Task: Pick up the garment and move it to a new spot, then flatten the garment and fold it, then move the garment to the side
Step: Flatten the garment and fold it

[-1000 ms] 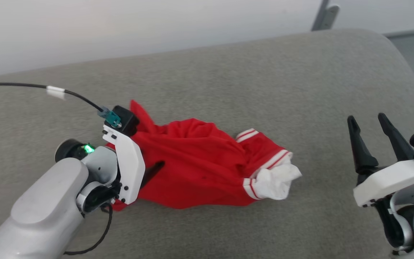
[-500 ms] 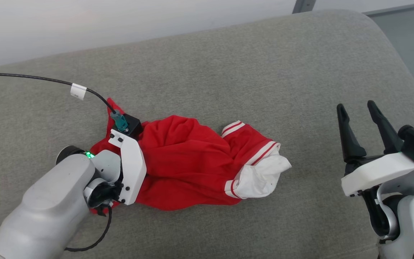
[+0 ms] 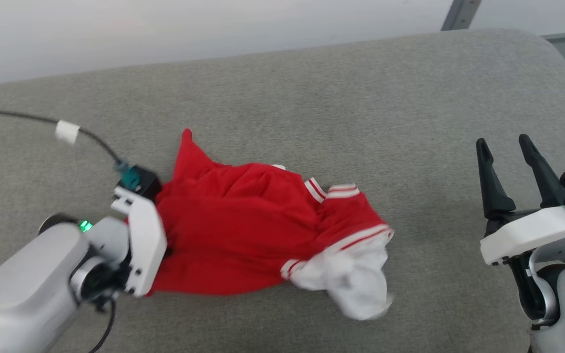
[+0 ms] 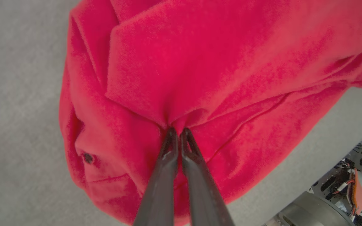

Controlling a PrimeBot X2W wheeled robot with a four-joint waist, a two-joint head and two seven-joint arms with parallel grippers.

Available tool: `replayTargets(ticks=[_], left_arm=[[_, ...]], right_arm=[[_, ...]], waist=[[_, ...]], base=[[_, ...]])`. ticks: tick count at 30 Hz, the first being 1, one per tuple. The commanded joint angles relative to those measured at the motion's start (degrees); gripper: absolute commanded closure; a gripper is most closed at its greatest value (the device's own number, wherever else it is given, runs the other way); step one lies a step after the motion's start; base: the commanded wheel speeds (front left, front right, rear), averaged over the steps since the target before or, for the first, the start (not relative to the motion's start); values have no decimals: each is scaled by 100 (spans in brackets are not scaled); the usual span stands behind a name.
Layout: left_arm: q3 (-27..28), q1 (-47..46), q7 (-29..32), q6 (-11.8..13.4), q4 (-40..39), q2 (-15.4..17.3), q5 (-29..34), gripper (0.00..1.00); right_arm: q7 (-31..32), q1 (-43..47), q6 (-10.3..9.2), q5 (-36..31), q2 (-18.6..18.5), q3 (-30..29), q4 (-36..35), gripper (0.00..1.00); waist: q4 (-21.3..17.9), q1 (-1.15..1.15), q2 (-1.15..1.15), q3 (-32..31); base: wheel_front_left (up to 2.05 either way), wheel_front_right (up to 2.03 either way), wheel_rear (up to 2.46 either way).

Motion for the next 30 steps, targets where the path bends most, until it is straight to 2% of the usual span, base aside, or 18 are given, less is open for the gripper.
replayTargets(ticks=[1,4,8,12,13,14,15,16,22,25,30], left_arm=[[23,193,85,141,-187,161,-72,100],[25,561,269,463,-670,469,-243,100],[-13,1030,369,830,-1199,692,-408,100],[-20,1199,291,951,-1372,691,-446,100],[16,1220,244,988,-1389,661,-468,93],[33,1189,229,1005,-1420,660,-460,67],[64,1106,200,1039,-1444,673,-411,14],[118,1021,205,1089,-1474,666,-425,0],[272,476,622,1239,-1876,800,-405,0],[341,92,868,1225,-2104,832,-364,0],[416,-473,1063,1142,-1944,590,-287,0]], right_arm=[[0,-52,0,-37,-33,-8,-23,0],[10,-58,0,-21,-43,-17,-40,0],[15,-70,0,-4,-47,-8,-52,0],[14,-98,0,12,-41,20,-49,0],[11,-110,0,23,-36,32,-46,0],[7,-118,0,27,-36,43,-40,0],[0,-124,0,29,-39,57,-34,0],[-15,-133,0,37,-45,80,-29,0],[-80,-180,0,57,-62,231,16,0],[-109,-172,0,79,-39,277,43,0],[-147,-190,0,96,25,392,90,0]], waist=[[57,0,0,9],[115,0,0,25],[170,0,0,77],[200,0,0,133],[206,0,0,147],[206,0,0,156],[204,0,0,164],[200,0,0,167],[103,0,0,101],[15,0,0,62],[-196,0,0,38]], base=[[0,0,0],[0,0,0],[0,0,0],[0,0,0],[0,0,0],[0,0,0],[0,0,0],[0,0,0],[0,0,0],[0,0,0],[0,0,0]])
